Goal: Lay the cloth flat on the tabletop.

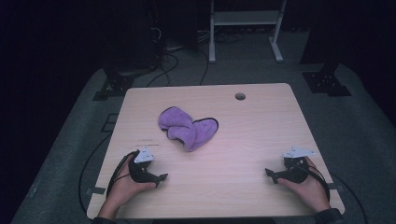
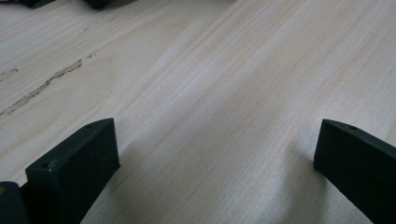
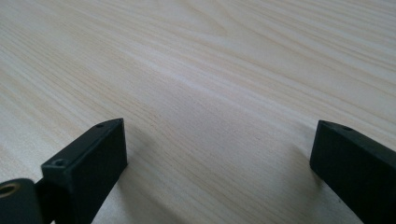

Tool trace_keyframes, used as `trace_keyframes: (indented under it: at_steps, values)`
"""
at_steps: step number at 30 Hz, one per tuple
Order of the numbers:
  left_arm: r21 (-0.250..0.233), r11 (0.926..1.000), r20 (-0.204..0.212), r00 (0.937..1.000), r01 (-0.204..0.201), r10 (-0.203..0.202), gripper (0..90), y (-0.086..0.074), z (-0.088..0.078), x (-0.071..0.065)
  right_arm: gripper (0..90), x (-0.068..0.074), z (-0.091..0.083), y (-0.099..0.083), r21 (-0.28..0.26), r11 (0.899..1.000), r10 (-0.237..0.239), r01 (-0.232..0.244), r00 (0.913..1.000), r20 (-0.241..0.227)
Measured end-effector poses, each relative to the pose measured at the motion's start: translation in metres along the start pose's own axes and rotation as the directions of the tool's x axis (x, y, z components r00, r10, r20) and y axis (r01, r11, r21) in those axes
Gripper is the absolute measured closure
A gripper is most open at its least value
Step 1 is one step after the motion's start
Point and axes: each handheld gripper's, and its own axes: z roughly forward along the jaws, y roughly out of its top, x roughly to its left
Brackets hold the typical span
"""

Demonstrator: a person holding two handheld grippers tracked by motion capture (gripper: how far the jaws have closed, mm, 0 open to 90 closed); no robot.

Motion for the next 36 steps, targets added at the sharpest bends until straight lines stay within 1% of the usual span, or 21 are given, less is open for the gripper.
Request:
trace_keyframes:
  at_steps: [8,10,14,17,19,20,24,26,27,28,32,33,34,36]
  values:
    - [-0.001,1.0000,-0.003,1.0000,0.003,-0.003,0.0,0.000,0.000,0.000,3.0,-0.001,0.000,0.000,-0.001,1.000,-0.006,0.006,1.0000,-0.005]
    - [-0.010,0.9998,-0.017,0.9997,0.018,-0.018,0.8,0.000,-0.001,0.000,3.0,-0.001,0.000,0.000,-0.001,1.000,-0.007,0.007,1.0000,-0.007]
    - [-0.022,0.9994,-0.029,0.9992,0.026,-0.027,6.8,-0.001,-0.002,0.001,3.0,-0.002,0.000,0.000,0.001,1.000,-0.010,0.010,0.9999,-0.009]
    - [-0.031,0.9988,-0.039,0.9984,0.038,-0.040,15.4,0.000,-0.004,0.001,3.0,-0.002,0.000,0.000,0.001,1.000,-0.010,0.010,0.9999,-0.009]
    - [-0.035,0.9984,-0.034,0.9983,0.045,-0.046,18.0,0.000,-0.005,0.001,3.0,-0.002,0.000,0.000,0.002,1.000,-0.011,0.011,0.9999,-0.009]
    - [-0.049,0.9976,-0.031,0.9982,0.049,-0.051,21.2,0.001,-0.005,0.002,3.0,-0.002,0.000,0.001,0.002,1.000,-0.011,0.011,0.9999,-0.009]
    - [-0.052,0.9982,-0.033,0.9990,0.030,-0.032,23.5,0.009,-0.008,0.002,3.0,-0.002,0.001,0.001,0.001,1.000,-0.010,0.010,0.9999,-0.009]
    - [-0.071,0.9972,-0.035,0.9990,0.026,-0.028,25.0,0.015,-0.009,0.003,3.0,-0.002,0.001,0.001,0.001,1.000,-0.010,0.010,0.9999,-0.009]
    - [-0.071,0.9972,-0.035,0.9990,0.026,-0.028,25.6,0.015,-0.009,0.003,3.0,-0.002,0.001,0.001,0.001,1.000,-0.010,0.010,0.9999,-0.009]
    - [-0.080,0.9964,-0.035,0.9990,0.027,-0.030,25.8,0.020,-0.010,0.003,3.0,-0.002,0.001,0.001,0.001,1.000,-0.011,0.011,0.9999,-0.011]
    - [-0.101,0.9948,-0.035,0.9992,0.015,-0.018,26.8,0.032,-0.011,0.005,3.0,-0.002,0.001,0.001,0.001,1.000,-0.013,0.013,0.9999,-0.011]
    - [-0.101,0.9948,-0.035,0.9992,0.015,-0.018,26.8,0.032,-0.011,0.005,3.0,-0.002,0.001,0.001,0.000,1.000,-0.015,0.015,0.9998,-0.011]
    - [-0.113,0.9935,-0.036,0.9992,0.015,-0.019,26.7,0.039,-0.011,0.006,3.0,-0.002,0.001,0.001,0.001,1.000,-0.013,0.013,0.9998,-0.011]
    - [-0.123,0.9924,-0.035,0.9993,0.010,-0.015,26.8,0.045,-0.011,0.007,3.0,-0.002,0.001,0.001,0.000,1.000,-0.013,0.013,0.9998,-0.012]
